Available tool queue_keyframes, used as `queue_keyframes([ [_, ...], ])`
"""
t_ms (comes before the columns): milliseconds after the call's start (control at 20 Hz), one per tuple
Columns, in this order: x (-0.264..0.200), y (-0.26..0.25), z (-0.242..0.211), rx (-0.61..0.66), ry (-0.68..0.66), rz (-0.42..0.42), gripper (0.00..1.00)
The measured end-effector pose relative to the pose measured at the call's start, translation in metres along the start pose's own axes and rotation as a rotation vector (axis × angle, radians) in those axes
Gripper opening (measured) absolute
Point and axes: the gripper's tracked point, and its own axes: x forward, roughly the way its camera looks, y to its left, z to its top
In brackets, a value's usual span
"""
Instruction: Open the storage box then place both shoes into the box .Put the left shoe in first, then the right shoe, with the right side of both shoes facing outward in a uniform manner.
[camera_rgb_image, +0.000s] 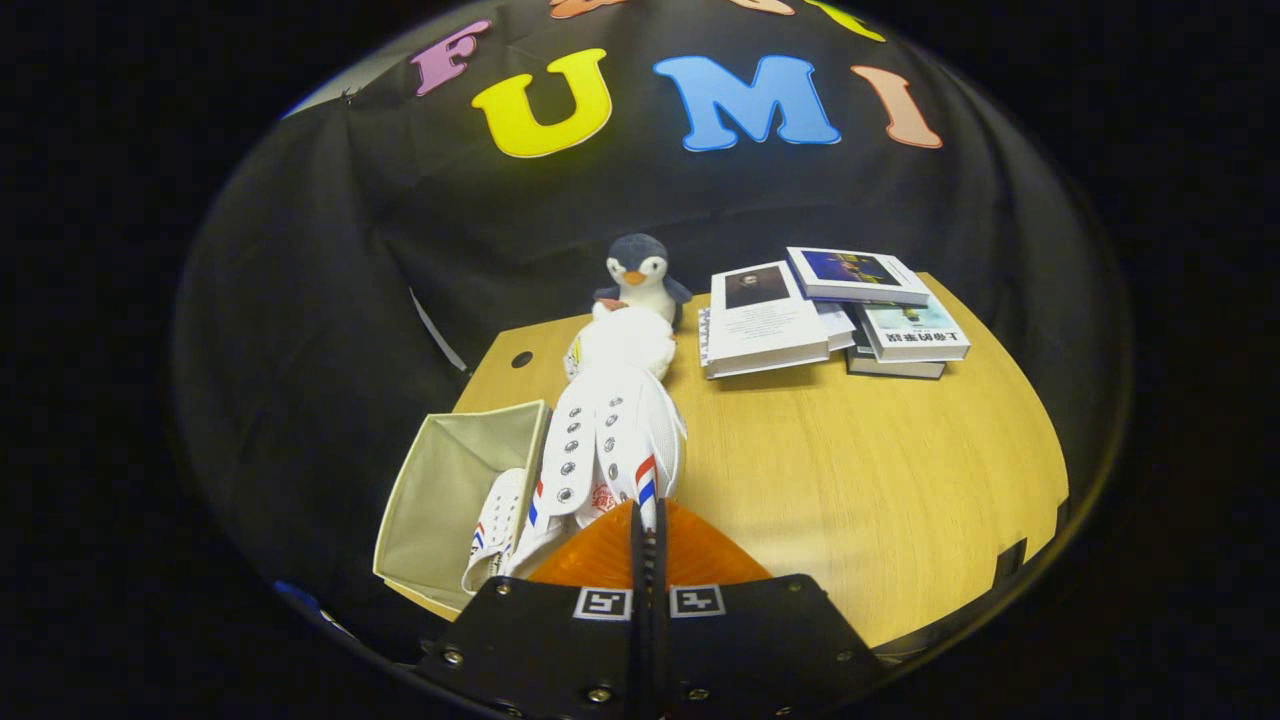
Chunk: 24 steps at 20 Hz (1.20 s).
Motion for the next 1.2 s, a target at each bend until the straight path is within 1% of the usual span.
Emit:
queue_keyframes([
  [250, 0.014, 0.065, -0.004, 0.005, 0.003, 0.073, 0.00],
  [400, 0.024, 0.094, -0.010, 0.002, 0.007, 0.095, 0.00],
  [600, 0.038, 0.121, -0.024, -0.013, 0.031, 0.107, 0.00],
  [700, 0.045, 0.127, -0.031, -0.019, 0.037, 0.097, 0.00],
  [750, 0.049, 0.127, -0.035, -0.036, 0.041, 0.084, 0.00],
  [800, 0.051, 0.130, -0.038, -0.060, 0.047, 0.099, 0.00],
  [900, 0.054, 0.130, -0.030, -0.092, -0.008, 0.098, 0.29],
  [950, 0.048, 0.129, -0.022, -0.112, -0.035, 0.093, 0.62],
  [1050, 0.047, 0.122, -0.013, -0.161, -0.073, 0.071, 0.98],
  [1200, 0.035, 0.115, 0.000, -0.177, -0.112, 0.072, 0.98],
])
